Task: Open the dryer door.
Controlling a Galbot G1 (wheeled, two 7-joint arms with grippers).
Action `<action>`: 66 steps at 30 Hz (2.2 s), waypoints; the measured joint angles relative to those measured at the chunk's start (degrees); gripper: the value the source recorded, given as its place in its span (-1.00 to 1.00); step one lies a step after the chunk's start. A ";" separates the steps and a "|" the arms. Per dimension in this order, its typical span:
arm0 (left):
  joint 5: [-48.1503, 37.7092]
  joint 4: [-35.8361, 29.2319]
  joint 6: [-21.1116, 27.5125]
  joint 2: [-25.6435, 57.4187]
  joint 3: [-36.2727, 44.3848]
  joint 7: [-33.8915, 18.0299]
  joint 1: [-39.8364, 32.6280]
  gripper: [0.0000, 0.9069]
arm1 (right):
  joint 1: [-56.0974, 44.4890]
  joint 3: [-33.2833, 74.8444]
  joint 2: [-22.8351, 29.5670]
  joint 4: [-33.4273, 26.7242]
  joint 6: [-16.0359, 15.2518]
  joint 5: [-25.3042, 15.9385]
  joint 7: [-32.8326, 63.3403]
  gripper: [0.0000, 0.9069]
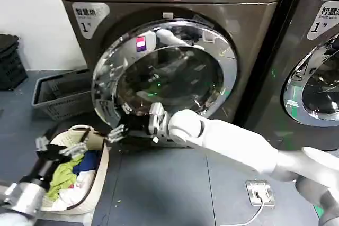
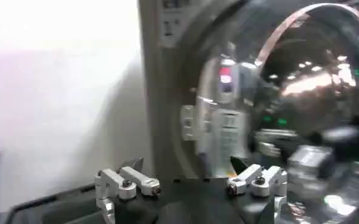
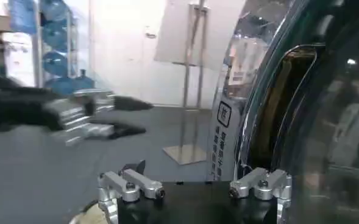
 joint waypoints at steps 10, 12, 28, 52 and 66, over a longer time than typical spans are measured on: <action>-7.68 6.04 -4.20 7.75 -4.28 5.62 -2.82 1.00 | -2.58 1.87 -6.94 9.64 -0.22 0.51 -4.02 1.00; -8.18 7.16 -6.12 8.93 -4.21 7.42 -3.21 1.00 | -3.18 2.34 -8.30 11.24 -0.22 0.65 -4.65 1.00; -5.71 19.03 -13.79 26.40 5.95 18.82 -11.18 1.00 | -10.83 8.63 -19.31 20.57 -0.20 0.18 -12.34 1.00; 2.31 19.95 -22.80 36.54 34.91 29.06 -30.42 1.00 | -46.25 41.38 -33.04 36.03 0.54 -2.29 -14.07 1.00; 4.51 19.75 -23.05 32.32 51.73 29.13 -42.72 1.00 | -77.08 73.58 -33.99 38.47 2.77 -4.32 -12.23 1.00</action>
